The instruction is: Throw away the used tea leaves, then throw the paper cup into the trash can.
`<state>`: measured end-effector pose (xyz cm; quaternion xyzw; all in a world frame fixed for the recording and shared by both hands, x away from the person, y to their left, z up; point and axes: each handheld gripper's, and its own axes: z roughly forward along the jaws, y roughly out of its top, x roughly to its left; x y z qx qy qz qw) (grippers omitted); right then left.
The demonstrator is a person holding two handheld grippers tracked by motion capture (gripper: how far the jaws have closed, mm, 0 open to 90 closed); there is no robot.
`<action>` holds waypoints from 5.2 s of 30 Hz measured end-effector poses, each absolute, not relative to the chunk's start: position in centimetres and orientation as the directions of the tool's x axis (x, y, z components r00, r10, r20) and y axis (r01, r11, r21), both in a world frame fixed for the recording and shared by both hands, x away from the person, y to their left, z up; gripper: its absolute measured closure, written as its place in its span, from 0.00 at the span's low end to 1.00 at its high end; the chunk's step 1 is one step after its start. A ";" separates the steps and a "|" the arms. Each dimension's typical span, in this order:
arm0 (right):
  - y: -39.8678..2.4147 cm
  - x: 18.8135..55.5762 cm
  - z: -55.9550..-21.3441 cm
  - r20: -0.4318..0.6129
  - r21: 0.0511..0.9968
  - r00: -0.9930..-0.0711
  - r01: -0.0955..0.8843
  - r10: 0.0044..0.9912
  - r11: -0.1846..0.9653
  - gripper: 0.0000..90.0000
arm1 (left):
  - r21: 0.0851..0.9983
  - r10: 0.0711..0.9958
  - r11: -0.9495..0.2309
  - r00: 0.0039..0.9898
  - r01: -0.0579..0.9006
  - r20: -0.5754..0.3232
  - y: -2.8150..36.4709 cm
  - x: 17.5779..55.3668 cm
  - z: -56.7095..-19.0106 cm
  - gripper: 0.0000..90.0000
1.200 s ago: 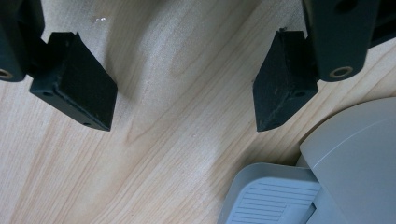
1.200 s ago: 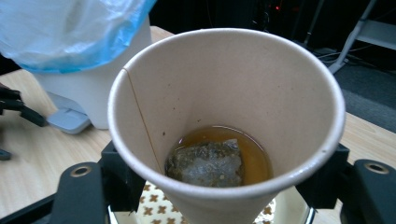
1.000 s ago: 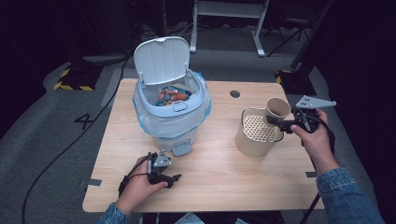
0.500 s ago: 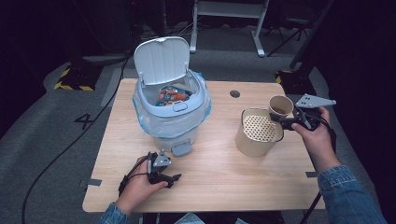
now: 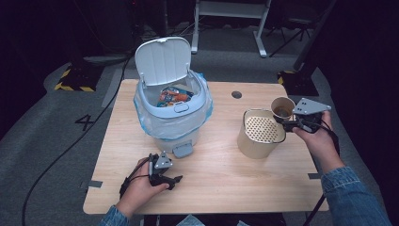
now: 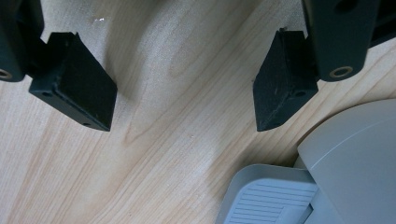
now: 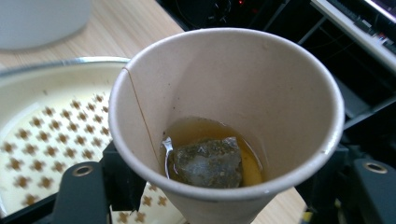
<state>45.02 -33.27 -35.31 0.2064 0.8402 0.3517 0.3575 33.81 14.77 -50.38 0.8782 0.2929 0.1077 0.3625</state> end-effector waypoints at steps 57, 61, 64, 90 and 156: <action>-27.8 41.2 -36.8 -0.733 -0.680 0.080 -0.103 -0.676 0.726 0.37 | 0.701 0.599 -0.560 0.800 0.442 -0.026 14.9 33.7 -50.4 0.25; -27.7 41.0 -36.7 -0.687 -0.726 0.129 -0.074 -0.715 0.684 0.37 | 0.701 0.599 -0.560 0.800 0.442 -0.026 14.9 33.7 -50.4 0.25; -27.8 40.9 -36.7 -0.652 -0.757 0.146 -0.059 -0.744 0.651 0.37 | 0.701 0.599 -0.560 0.800 0.442 -0.026 14.9 33.7 -50.4 0.25; -28.0 41.2 -35.2 -0.913 -0.393 -0.038 -0.180 -0.405 0.902 0.35 | 0.701 0.599 -0.560 0.800 0.442 -0.027 14.9 33.7 -50.4 0.25; -30.4 44.9 -28.9 -0.025 0.908 -0.793 0.237 0.609 0.346 0.32 | 0.700 0.608 -0.555 0.794 0.449 -0.027 15.0 33.7 -50.4 0.25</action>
